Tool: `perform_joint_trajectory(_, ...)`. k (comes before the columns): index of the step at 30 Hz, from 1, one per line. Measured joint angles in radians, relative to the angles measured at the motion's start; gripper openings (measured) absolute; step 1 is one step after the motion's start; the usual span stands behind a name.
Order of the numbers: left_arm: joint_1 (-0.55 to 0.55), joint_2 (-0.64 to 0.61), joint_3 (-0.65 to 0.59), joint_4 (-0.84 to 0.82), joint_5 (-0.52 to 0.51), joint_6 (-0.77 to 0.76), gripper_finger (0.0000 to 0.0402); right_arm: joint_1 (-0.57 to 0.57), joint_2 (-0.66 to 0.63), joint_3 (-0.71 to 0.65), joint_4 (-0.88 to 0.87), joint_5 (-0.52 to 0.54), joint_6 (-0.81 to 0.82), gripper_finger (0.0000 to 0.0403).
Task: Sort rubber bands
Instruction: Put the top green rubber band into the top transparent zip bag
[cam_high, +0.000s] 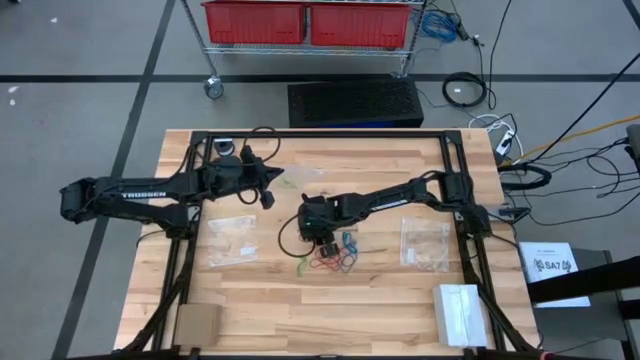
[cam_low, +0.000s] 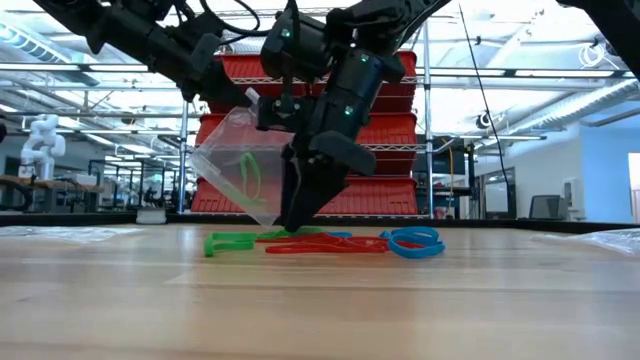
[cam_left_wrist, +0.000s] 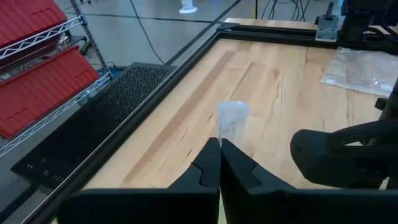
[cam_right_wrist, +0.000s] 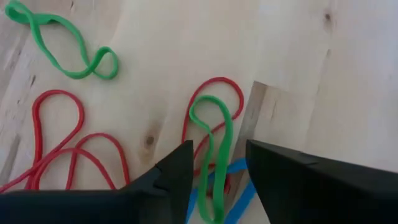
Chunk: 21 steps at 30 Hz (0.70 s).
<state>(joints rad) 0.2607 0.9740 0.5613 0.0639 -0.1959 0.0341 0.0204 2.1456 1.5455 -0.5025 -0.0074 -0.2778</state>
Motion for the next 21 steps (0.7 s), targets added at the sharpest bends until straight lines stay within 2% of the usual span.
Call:
perform_joint_trajectory(8,0.000,0.000,0.000,0.000,0.000,0.000,0.0000,-0.003,0.001,0.000,0.014,0.000,0.009,0.0107)
perform_joint_trajectory(17,0.000,0.001,0.000,0.000,0.000,0.000,0.0000,-0.002,0.038,0.002,0.027,-0.003,0.025,0.0112)
perform_joint_trajectory(21,0.000,0.001,0.000,-0.002,0.000,0.000,0.0000,-0.002,0.037,0.002,0.029,-0.004,0.025,0.0086)
